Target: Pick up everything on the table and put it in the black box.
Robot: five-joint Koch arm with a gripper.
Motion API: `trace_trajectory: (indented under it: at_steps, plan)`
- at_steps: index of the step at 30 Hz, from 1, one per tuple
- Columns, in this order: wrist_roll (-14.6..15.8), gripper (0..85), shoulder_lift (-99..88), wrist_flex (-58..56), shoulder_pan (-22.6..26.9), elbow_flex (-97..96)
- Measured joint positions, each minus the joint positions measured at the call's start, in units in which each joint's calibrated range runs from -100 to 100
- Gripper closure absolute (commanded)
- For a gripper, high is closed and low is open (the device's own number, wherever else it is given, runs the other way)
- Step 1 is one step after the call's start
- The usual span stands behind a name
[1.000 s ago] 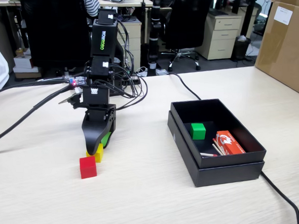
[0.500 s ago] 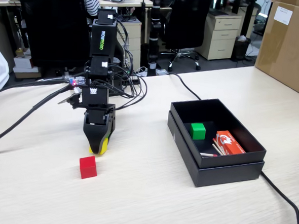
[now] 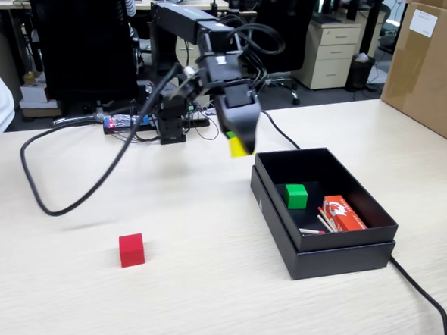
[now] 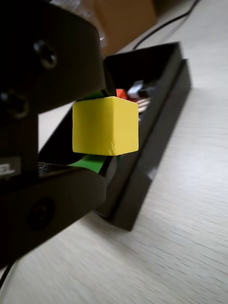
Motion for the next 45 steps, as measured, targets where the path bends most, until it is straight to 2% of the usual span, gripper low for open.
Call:
trace_trajectory:
  at_steps: [4, 6, 9, 15, 19, 25, 26, 29, 37, 42, 45]
  plan:
    - [0.0, 84.6, 11.3, -0.2, 5.8, 7.9]
    - [0.0, 84.6, 23.9, -0.2, 8.1, 12.4]
    - [0.6, 84.6, 31.3, 0.5, 8.4, 14.1]
    - [1.1, 84.2, 33.9, 0.6, 8.1, 14.4]
    - [1.1, 72.1, 35.5, 0.6, 7.3, 14.5]
    - [1.1, 49.5, 35.6, 0.4, 6.9, 14.3]
    - [1.1, 47.0, 35.6, 0.2, 6.8, 14.3]
    - [1.1, 47.0, 35.5, -0.5, 6.3, 14.3]
    - [1.1, 46.0, 24.6, -2.5, 2.4, 13.5]
    - [0.8, 46.2, 13.2, -2.5, -3.8, 13.5]
    - [-1.4, 44.0, 10.1, -2.6, -8.5, 13.5]
